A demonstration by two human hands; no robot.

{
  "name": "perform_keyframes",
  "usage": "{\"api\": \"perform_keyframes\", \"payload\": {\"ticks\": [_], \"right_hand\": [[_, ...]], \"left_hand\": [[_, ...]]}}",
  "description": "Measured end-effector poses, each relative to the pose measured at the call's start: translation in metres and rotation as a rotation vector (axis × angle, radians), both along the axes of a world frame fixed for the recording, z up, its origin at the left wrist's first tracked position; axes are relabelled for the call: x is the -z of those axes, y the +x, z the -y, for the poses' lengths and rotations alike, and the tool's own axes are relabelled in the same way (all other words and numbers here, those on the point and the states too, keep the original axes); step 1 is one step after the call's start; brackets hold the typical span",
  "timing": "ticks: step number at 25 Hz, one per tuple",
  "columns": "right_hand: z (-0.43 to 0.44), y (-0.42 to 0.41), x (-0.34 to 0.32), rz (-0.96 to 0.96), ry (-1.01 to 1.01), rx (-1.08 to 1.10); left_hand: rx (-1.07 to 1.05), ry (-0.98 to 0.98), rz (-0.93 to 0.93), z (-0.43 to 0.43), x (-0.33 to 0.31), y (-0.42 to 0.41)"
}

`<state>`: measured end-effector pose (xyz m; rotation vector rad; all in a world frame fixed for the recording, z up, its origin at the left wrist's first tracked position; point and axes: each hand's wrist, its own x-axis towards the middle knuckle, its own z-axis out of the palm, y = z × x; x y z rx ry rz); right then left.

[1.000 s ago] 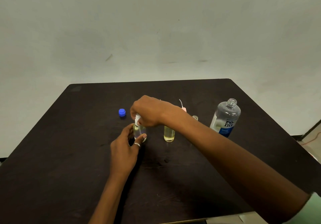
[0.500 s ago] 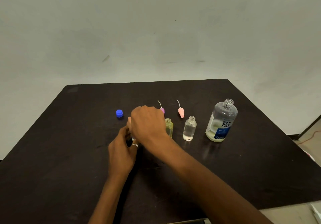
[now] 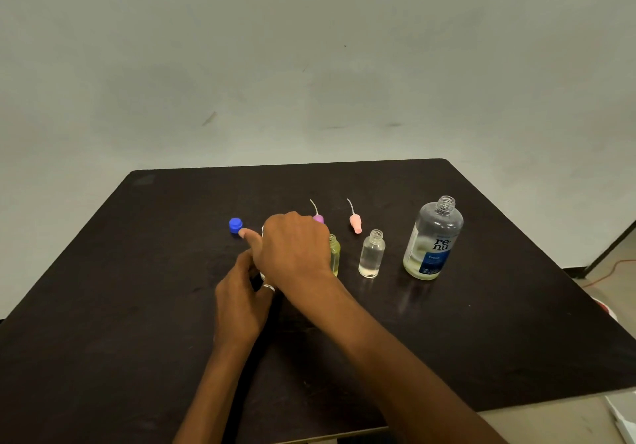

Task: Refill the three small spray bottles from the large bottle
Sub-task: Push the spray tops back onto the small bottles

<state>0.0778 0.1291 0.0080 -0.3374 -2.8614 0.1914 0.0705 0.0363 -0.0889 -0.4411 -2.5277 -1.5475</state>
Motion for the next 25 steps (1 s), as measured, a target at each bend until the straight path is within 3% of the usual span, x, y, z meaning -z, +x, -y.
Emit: {"api": "perform_keyframes", "payload": {"ticks": [6, 9, 12, 15, 18, 25], "right_hand": [[-0.042, 0.017, -0.028, -0.200, -0.135, 0.015], [-0.081, 0.009, -0.035, -0.144, -0.179, -0.049], [-0.112, -0.008, -0.039, -0.014, -0.161, -0.117], [-0.125, -0.030, -0.036, 0.135, -0.108, -0.200], [-0.130, -0.059, -0.018, 0.273, -0.001, -0.232], [-0.130, -0.100, 0.023, 0.455, 0.092, -0.177]], "left_hand": [[-0.029, 0.039, 0.183, 0.003, -0.001, 0.008], [-0.135, -0.038, -0.030, 0.005, -0.002, 0.039], [-0.027, -0.111, -0.318, -0.011, -0.003, 0.066], [0.125, -0.076, -0.162, -0.042, -0.009, 0.066], [0.140, 0.031, 0.020, -0.068, -0.010, 0.048], [0.139, 0.121, 0.150, -0.081, 0.011, 0.021]]}}
